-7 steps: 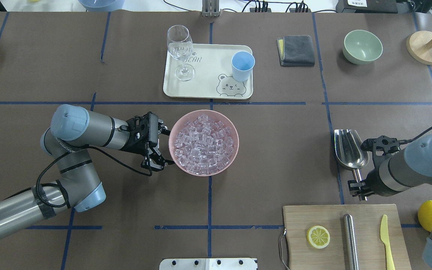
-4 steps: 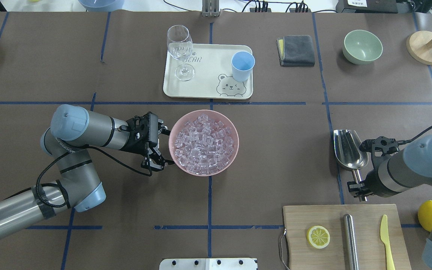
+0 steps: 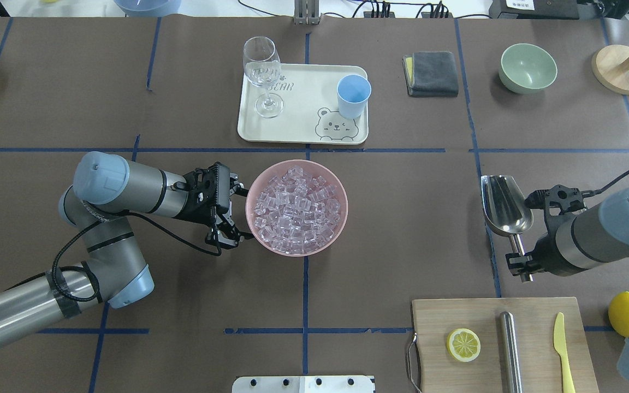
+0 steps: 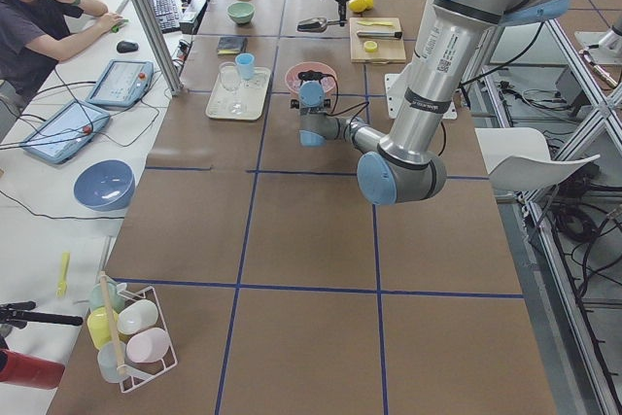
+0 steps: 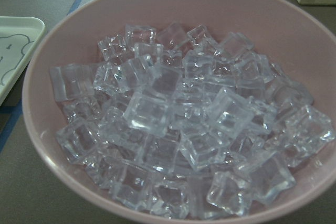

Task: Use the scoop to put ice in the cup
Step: 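Lift the scoop with the right gripper and carry it over the bowl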

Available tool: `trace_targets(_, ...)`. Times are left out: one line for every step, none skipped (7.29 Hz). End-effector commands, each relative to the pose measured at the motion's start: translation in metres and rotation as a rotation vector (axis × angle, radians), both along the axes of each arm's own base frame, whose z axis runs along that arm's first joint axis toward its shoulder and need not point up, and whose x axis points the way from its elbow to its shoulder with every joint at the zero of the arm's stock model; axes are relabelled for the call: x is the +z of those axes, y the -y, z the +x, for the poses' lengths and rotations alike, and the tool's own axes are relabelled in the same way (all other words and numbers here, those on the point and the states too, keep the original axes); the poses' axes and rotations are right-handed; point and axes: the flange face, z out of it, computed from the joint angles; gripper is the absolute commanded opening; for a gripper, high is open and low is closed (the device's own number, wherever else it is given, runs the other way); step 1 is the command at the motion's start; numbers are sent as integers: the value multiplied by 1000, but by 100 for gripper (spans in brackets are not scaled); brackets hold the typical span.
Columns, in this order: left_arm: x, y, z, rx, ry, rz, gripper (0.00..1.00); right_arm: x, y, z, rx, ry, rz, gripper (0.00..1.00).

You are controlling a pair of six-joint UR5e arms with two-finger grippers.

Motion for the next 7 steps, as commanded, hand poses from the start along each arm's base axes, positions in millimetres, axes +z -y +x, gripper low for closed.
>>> trace_targets(0, -1, 1, 1, 0, 0, 100, -23, 27, 9, -131, 7, 269, 0)
trace_targets(-1, 0, 1, 1, -1, -1, 100, -28, 36, 15, -209, 5, 368, 0)
trace_targets(0, 0, 0, 0, 0, -2, 100, -44, 36, 16, -293, -8, 425, 0)
trace_targets(0, 0, 0, 0, -1, 1, 100, -74, 43, 9, -410, -66, 455, 0)
trace_targets(0, 0, 0, 0, 0, -2, 100, -129, 64, -2, -488, -126, 453, 0)
trace_targets(0, 0, 0, 0, 0, -2, 100, -186, 66, -17, -530, -188, 395, 0)
trace_targets(0, -1, 1, 1, 0, -2, 100, -235, 65, -22, -549, -228, 364, 0)
